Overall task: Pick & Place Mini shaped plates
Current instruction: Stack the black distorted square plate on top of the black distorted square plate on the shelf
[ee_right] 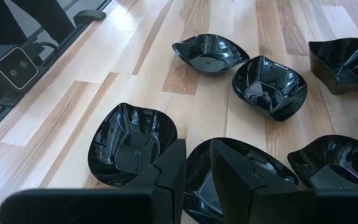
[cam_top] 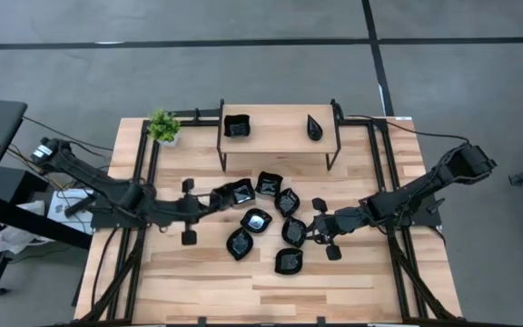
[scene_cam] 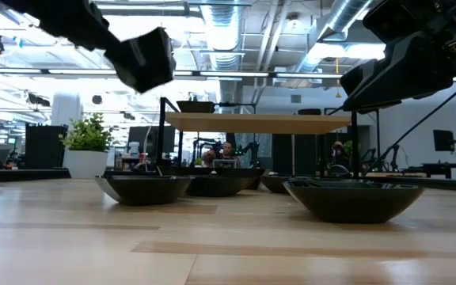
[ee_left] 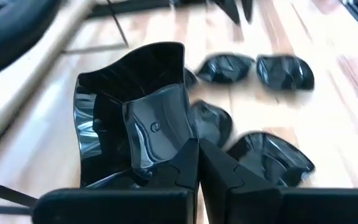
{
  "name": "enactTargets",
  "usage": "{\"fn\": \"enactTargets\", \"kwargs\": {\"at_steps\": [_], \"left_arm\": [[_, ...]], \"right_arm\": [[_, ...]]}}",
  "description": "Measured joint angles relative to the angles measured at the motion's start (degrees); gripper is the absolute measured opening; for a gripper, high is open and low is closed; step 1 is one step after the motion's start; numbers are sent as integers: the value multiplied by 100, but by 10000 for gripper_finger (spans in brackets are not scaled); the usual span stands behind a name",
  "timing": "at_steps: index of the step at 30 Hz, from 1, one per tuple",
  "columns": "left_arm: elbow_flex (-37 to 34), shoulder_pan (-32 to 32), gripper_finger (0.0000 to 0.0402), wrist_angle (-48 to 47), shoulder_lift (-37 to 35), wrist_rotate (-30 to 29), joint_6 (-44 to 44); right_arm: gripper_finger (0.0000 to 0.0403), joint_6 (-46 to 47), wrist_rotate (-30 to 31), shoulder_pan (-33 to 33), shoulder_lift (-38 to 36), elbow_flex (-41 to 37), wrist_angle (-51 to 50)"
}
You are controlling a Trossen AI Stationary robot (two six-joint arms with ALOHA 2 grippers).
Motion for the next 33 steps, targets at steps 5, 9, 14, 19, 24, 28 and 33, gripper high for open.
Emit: {"fn": "enactTargets", "kwargs": {"at_steps": [5, 9, 14, 19, 24, 28, 33], "left_arm": [[0, 12, 11, 199, -379, -410, 396], [0, 135, 7, 456, -541, -429, 591], [0, 368, 12, 919, -562, -434, 1039], [119, 749, 9, 1094, -560, -421, 1375], [478, 1229, 10, 1142, -558, -216, 1707], [803, 1630, 12, 1181, -529, -32, 2100], [1211, 2209, 8, 1190, -384, 58, 2596]], "right_arm": [[70, 4, 0, 0, 0, 0, 5], [70, 2, 0, -1, 0, 0, 53], [70, 2, 0, -6, -1, 0, 91], [70, 2, 0, -6, -2, 0, 95], [70, 2, 0, -6, -2, 0, 94], [70, 0, 0, -6, -2, 0, 92], [70, -18, 0, -6, 0, 0, 92]]}}
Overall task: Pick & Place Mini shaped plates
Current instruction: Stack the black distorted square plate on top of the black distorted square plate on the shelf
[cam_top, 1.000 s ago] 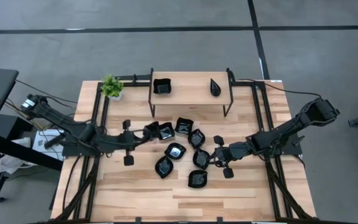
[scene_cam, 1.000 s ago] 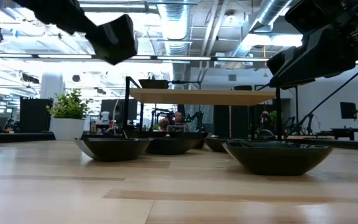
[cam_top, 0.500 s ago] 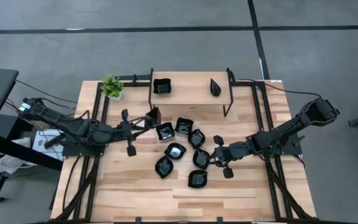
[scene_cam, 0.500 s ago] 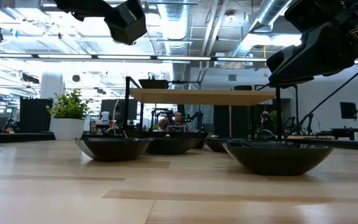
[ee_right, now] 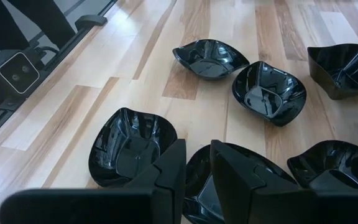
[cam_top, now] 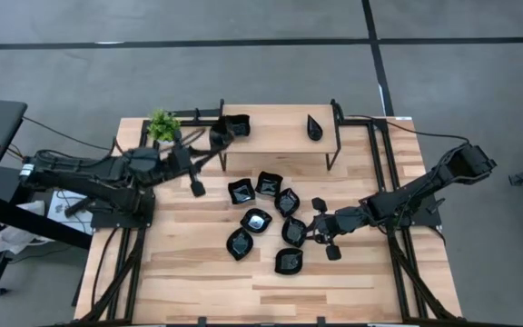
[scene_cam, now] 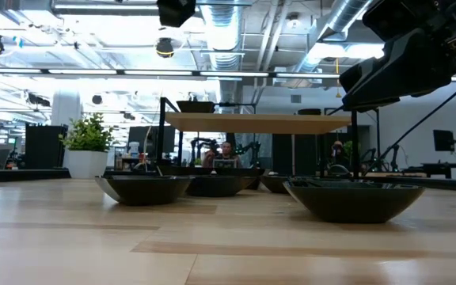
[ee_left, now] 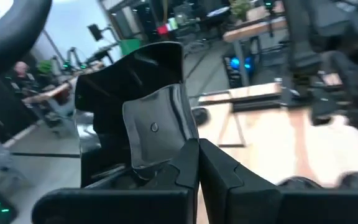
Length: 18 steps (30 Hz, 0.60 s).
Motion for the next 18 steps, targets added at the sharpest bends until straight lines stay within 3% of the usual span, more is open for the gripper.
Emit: {"fn": "enactTargets", "kwargs": {"at_steps": [11, 18], "left_arm": [[771, 1701, 8, 113, 532, 289, 1014], [799, 2605, 10, 135, 1198, 1361, 1030]], "right_arm": [[70, -74, 2, 0, -2, 0, -6], [70, -86, 2, 0, -2, 0, -8]]}}
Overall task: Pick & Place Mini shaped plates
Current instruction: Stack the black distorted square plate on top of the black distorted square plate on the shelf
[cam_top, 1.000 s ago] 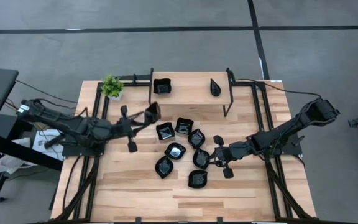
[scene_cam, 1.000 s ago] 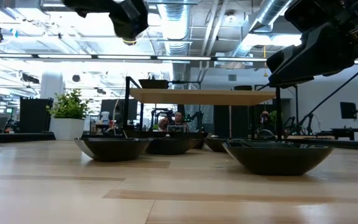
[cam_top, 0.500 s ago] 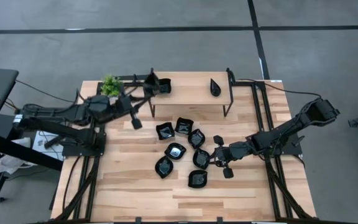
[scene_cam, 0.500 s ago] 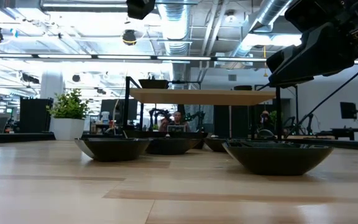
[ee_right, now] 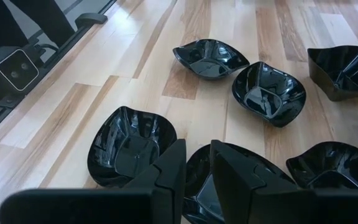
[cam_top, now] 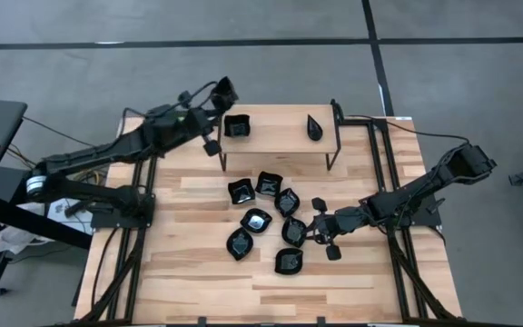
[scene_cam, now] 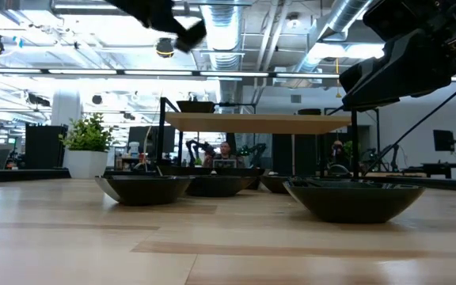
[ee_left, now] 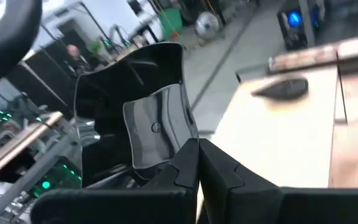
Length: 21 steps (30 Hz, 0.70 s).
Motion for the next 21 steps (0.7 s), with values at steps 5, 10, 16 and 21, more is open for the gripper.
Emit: {"fn": "enactTargets", "kwargs": {"at_steps": [5, 10, 16, 21], "left_arm": [[0, 143, 9, 4, 742, 333, 545], [-2, 151, 12, 11, 1303, 335, 1048], [-8, 151, 9, -13, 1477, 100, 1316], [-121, 153, 12, -308, 1281, 73, 1320]], "right_arm": [[70, -1, 0, 0, 0, 0, -11], [70, 1, 0, 0, 0, 0, -62], [70, 13, 0, 0, 0, 0, -130], [70, 16, 0, 0, 0, 0, -164]]}}
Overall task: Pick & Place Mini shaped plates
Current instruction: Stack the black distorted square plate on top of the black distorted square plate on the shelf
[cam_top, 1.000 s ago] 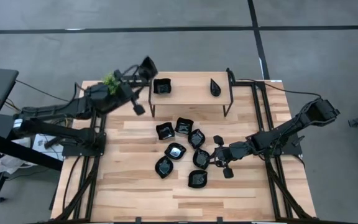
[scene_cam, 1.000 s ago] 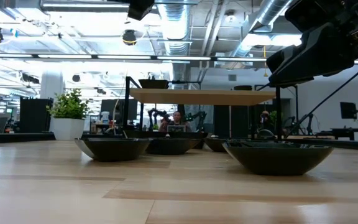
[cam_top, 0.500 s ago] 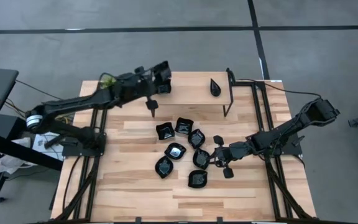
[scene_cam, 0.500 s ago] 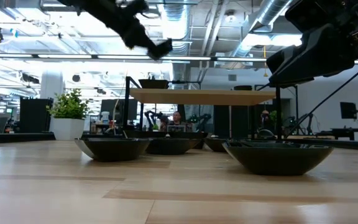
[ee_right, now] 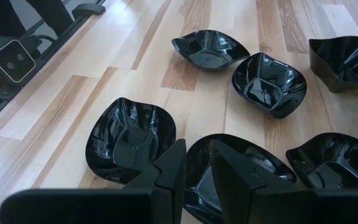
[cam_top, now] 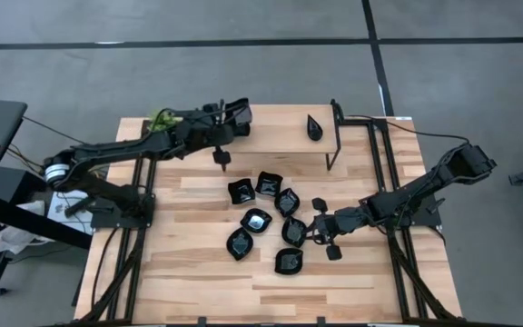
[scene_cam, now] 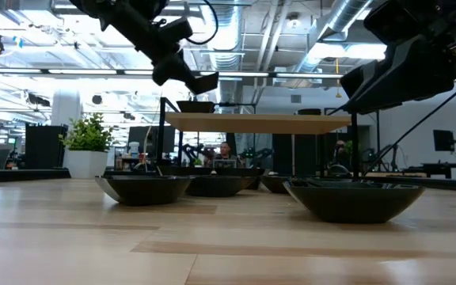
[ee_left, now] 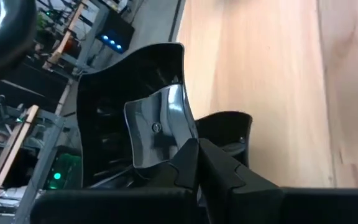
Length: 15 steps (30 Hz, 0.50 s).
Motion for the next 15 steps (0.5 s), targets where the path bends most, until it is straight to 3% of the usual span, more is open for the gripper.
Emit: {"fn": "enactTargets", "kwargs": {"at_steps": [7, 15], "left_arm": [[-196, 11, 11, -393, -146, 313, 4], [-202, 9, 10, -470, -131, 254, 147]], "right_arm": [[70, -1, 0, 0, 0, 0, -8], [70, -2, 0, 1, 0, 0, 40]]}}
